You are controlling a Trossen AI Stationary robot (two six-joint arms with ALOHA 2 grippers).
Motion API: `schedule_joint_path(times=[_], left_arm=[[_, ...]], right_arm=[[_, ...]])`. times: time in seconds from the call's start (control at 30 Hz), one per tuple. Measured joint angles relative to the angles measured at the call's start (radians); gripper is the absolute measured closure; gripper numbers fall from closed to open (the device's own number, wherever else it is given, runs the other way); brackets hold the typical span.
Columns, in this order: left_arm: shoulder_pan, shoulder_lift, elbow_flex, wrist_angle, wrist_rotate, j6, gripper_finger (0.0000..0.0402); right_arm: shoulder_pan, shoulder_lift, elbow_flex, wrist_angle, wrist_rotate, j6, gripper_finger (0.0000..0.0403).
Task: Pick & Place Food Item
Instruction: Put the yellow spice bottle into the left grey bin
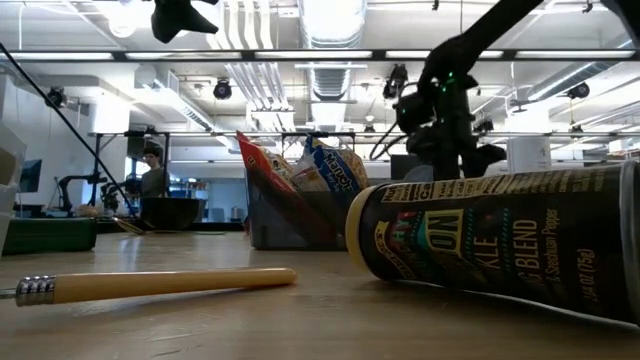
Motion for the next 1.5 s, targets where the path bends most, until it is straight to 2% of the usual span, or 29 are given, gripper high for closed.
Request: schedule_joint_path(times=[0.4, 0.47, 0.7, 1.0, 1.17, 1.3, 1.5], left_arm=[[0.001, 0.0, 0.0, 0.0, 0.0, -0.023, 0.0153], [0.001, 0.0, 0.0, 0.001, 0.0, -0.027, 0.0153], [0.001, 0.0, 0.0, 0.001, 0.0, -0.038, 0.0153], [0.001, 0.0, 0.0, 0.001, 0.0, -0.053, 0.0153], [0.001, 0.0, 0.0, -0.003, 0.0, -0.062, 0.0153], [0.001, 0.0, 0.0, -0.01, 0.0, -0.064, 0.0153], [0.001, 0.0, 0.0, -0.01, -0.004, -0.052, 0.0153]], right_arm=[[-0.007, 0.132, -0.003, -0.025, -0.044, -0.053, 0.0175], [-0.007, 0.15, -0.001, -0.043, -0.027, -0.06, 0.0175], [-0.013, 0.152, 0.01, -0.071, -0.016, -0.082, 0.0175], [-0.008, 0.04, 0.01, -0.095, -0.018, -0.054, 0.0175], [0.055, -0.076, 0.002, -0.163, -0.022, -0.049, 0.0177], [0.144, -0.184, -0.008, -0.171, -0.025, -0.011, 0.0206], [0.287, -0.311, -0.04, -0.143, -0.013, 0.18, 0.0304]])
